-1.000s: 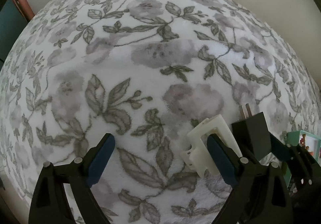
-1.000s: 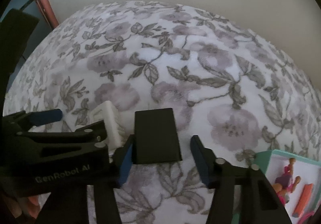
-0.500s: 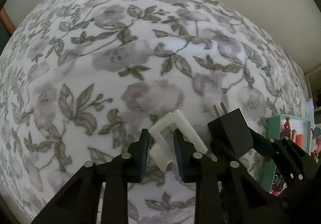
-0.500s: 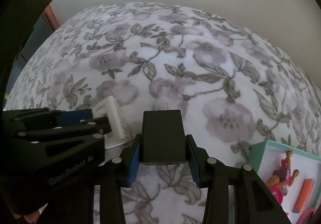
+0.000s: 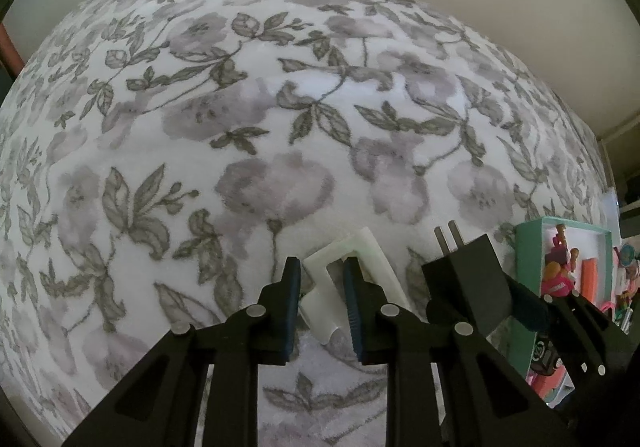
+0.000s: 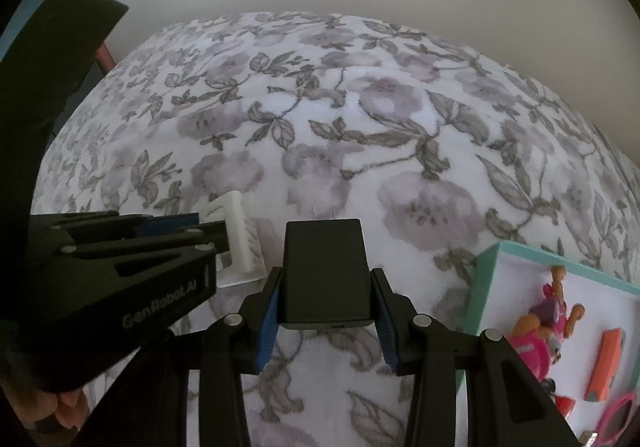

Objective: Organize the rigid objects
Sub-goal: 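Carry the black charger block and white adapter over the tray with both tools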

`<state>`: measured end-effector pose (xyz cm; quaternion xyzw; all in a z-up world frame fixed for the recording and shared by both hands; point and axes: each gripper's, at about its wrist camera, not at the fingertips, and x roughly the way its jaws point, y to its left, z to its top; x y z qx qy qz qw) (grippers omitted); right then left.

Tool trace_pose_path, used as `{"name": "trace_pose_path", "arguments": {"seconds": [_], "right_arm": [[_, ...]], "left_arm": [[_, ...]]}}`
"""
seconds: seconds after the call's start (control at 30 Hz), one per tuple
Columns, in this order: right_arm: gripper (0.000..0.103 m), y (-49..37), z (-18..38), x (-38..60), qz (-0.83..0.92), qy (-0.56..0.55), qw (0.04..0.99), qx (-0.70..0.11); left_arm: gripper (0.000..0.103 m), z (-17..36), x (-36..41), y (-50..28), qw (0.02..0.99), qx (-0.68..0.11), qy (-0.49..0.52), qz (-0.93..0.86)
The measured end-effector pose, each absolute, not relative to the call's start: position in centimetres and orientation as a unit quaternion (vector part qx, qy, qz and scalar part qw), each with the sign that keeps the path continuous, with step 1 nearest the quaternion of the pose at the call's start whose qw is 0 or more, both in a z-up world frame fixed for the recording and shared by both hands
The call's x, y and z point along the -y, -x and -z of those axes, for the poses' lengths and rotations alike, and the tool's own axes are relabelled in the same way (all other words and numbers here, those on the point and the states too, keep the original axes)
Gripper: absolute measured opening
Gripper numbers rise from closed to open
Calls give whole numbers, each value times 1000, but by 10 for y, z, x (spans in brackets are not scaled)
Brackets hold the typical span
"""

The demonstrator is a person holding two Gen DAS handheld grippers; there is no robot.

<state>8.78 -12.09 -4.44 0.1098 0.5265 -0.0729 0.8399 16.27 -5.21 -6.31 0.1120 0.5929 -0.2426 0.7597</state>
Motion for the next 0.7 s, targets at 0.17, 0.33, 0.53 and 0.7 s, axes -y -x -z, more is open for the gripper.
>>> {"name": "trace_pose_path", "arguments": {"seconds": [0.17,0.33,0.53,0.7], "right_arm": [[44,-74,39,127,76,-124,839,-524],[44,-59,30,132,81,-133,841,-517],[44,-39,17,141,88,-147,845,-507],[44,-19,4,150,96,-157,849,-495]], "left_arm": [[22,44,59,-143,767,-577,-124,251],[22,24,69,-124,776,-558,-142,256],[22,1,66,-113,788,-535,-161,258],[22,-21,63,-107,803,-510,-166,260]]}}
